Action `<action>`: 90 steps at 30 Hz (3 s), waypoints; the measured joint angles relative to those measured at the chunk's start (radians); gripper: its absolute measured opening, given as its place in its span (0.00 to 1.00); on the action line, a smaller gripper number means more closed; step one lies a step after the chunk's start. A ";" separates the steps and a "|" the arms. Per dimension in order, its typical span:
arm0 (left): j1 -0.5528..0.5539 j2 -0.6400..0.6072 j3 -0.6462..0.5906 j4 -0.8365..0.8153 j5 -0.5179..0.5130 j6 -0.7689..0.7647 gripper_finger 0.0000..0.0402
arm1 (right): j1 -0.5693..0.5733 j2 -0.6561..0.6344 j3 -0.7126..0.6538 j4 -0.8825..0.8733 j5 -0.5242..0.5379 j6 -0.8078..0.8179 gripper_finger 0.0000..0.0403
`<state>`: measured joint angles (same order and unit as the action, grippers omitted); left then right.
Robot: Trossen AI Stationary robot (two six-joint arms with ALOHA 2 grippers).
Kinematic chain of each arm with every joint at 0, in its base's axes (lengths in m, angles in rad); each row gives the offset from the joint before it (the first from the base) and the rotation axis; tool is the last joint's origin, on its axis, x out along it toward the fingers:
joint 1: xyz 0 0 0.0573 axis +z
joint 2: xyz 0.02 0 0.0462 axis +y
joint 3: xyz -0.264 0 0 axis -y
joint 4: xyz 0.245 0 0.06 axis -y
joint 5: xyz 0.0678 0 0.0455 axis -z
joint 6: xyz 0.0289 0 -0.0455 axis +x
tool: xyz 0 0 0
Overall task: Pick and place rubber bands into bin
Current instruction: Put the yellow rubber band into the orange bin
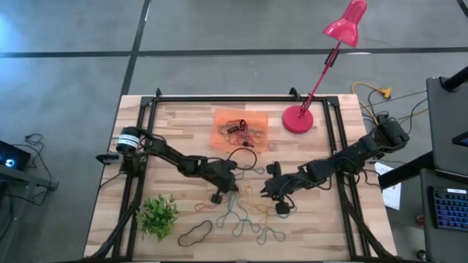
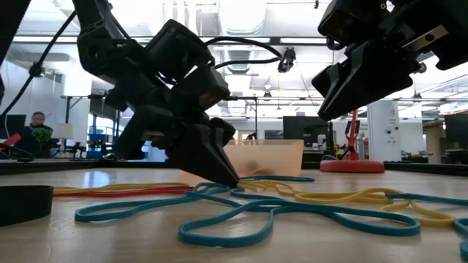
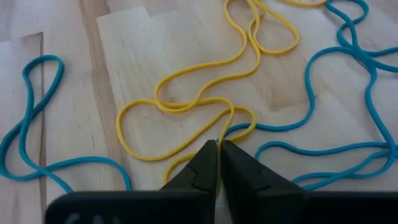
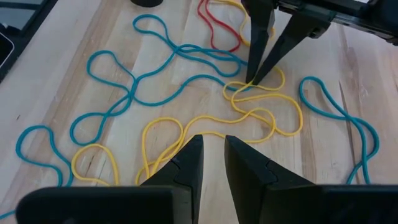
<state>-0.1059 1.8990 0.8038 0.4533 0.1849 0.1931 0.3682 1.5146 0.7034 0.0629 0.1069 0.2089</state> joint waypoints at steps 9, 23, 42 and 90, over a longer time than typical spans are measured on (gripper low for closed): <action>0.002 -0.075 -0.004 -0.003 -0.015 -0.001 0.00 | 0.000 0.000 0.000 -0.005 0.000 0.000 0.14; 0.000 -0.187 -0.013 -0.024 -0.088 0.010 0.00 | 0.000 0.000 -0.004 -0.005 -0.001 -0.003 0.14; 0.039 -0.496 -0.012 -0.013 -0.421 0.254 0.00 | 0.000 0.000 -0.004 -0.005 -0.001 -0.003 0.14; 0.243 -0.686 -0.027 -0.404 -0.163 0.047 0.39 | 0.001 -0.001 -0.085 0.002 -0.087 0.191 0.14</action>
<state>0.1376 1.2132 0.7770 0.0493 0.0216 0.2396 0.3691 1.5139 0.6182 0.0647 0.0196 0.3996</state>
